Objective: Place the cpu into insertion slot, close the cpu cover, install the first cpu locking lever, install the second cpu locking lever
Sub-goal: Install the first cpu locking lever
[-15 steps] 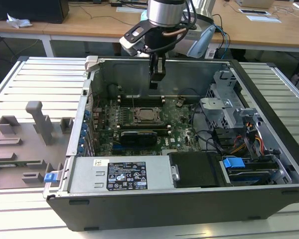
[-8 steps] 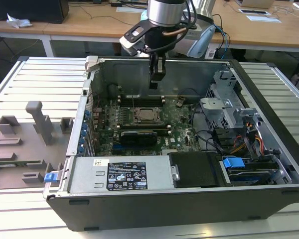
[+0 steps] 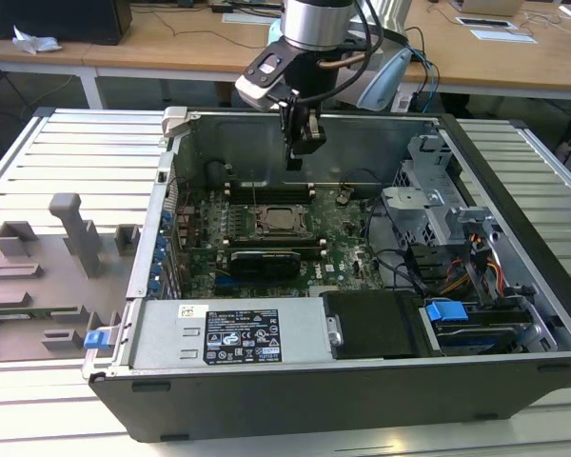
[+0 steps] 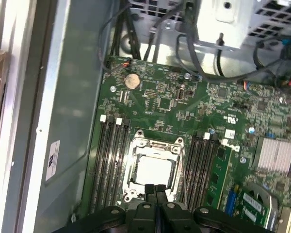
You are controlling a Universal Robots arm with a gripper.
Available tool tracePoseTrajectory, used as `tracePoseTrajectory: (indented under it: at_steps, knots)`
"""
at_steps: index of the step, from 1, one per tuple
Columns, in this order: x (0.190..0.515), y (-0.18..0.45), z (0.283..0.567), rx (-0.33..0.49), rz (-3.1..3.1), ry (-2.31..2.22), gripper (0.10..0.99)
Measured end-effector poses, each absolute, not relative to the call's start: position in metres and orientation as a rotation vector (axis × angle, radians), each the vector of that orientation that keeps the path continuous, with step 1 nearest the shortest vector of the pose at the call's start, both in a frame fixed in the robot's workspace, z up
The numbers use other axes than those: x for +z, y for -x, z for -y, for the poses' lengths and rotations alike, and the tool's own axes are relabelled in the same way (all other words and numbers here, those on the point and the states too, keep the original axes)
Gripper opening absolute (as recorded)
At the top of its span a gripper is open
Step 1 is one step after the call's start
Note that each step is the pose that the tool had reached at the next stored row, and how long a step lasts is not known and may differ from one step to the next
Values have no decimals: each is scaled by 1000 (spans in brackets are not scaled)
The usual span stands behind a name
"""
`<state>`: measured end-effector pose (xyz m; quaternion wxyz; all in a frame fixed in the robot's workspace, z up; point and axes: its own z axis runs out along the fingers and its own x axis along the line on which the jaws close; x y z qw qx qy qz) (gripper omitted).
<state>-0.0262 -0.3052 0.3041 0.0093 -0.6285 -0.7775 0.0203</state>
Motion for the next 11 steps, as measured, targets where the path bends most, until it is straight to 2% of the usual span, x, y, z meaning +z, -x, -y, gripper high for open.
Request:
tracePoseTrajectory:
  at_steps: [11]
  knots:
    - [304,26,305,67,2674,1624,106]
